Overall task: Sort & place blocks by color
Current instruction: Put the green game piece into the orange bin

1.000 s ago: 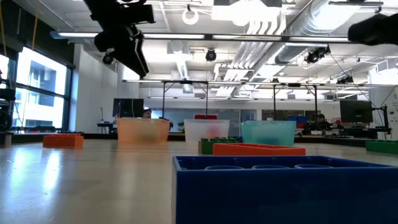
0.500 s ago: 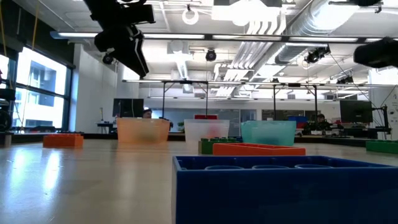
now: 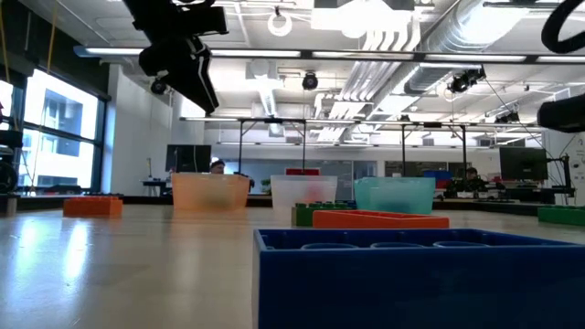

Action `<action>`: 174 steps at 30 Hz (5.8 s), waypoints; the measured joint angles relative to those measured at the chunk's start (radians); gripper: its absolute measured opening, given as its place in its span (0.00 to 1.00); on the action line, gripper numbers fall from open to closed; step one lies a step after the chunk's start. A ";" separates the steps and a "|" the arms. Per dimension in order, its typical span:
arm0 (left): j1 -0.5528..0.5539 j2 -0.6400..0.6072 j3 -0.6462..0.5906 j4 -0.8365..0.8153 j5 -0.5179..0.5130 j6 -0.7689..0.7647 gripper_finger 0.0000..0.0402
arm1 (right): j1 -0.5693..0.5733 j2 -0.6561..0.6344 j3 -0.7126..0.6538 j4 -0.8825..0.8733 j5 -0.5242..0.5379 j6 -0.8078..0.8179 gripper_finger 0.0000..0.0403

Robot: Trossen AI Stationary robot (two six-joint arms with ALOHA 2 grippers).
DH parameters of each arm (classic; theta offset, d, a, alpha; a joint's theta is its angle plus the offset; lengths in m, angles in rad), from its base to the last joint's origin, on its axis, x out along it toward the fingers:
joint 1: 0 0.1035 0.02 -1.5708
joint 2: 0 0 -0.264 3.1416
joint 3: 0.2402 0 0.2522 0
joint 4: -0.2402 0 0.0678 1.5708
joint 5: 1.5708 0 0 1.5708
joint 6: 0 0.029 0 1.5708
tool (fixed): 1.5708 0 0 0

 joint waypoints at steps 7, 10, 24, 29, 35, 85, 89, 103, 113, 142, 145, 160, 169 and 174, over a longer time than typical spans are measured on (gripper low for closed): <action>0.000 0.000 0.000 0.000 0.000 -0.008 0.57 | 0.000 0.002 -0.051 0.107 0.001 0.000 0.55; 0.000 0.000 0.000 0.000 0.000 -0.008 0.57 | 0.000 0.020 -0.052 0.107 -0.001 0.003 0.51; 0.000 0.000 0.000 0.004 -0.001 -0.030 0.57 | -0.015 0.065 -0.015 0.084 0.006 0.173 0.28; 0.000 0.000 0.000 0.034 -0.001 -0.112 0.57 | -0.063 0.076 0.061 0.083 0.078 0.204 0.28; 0.011 -0.001 0.000 0.093 0.113 -0.220 0.57 | -0.139 0.071 0.156 0.062 0.208 0.169 0.28; 0.115 0.010 0.000 0.568 0.464 -0.707 0.53 | -0.574 0.067 0.452 0.351 0.858 -0.690 0.28; 0.127 0.010 0.000 0.566 0.462 -0.699 0.53 | -0.581 0.067 0.452 0.387 0.865 -0.688 0.28; 0.140 0.027 0.001 0.588 0.455 -0.659 0.52 | -0.606 0.066 0.452 0.480 0.806 -0.703 0.28; 0.141 0.027 0.001 0.596 0.448 -0.633 0.33 | -0.610 0.067 0.452 0.476 0.801 -0.699 0.28; 0.137 0.027 0.000 0.447 0.253 -0.360 0.19 | -0.606 0.065 0.452 0.473 0.929 -0.661 0.63; 0.144 0.026 0.000 0.355 0.132 -0.329 0.19 | -0.596 0.065 0.452 0.471 0.946 -0.632 0.63; 0.420 0.027 0.000 0.138 0.103 -0.225 0.19 | -0.471 0.065 0.452 0.445 0.977 -0.530 0.64; 0.619 0.076 0.000 0.220 0.250 -0.215 0.19 | -0.435 0.065 0.452 0.390 0.978 -0.405 0.64; 0.698 0.131 0.001 0.304 0.336 -0.216 0.19 | -0.430 0.065 0.452 0.387 0.976 -0.395 0.64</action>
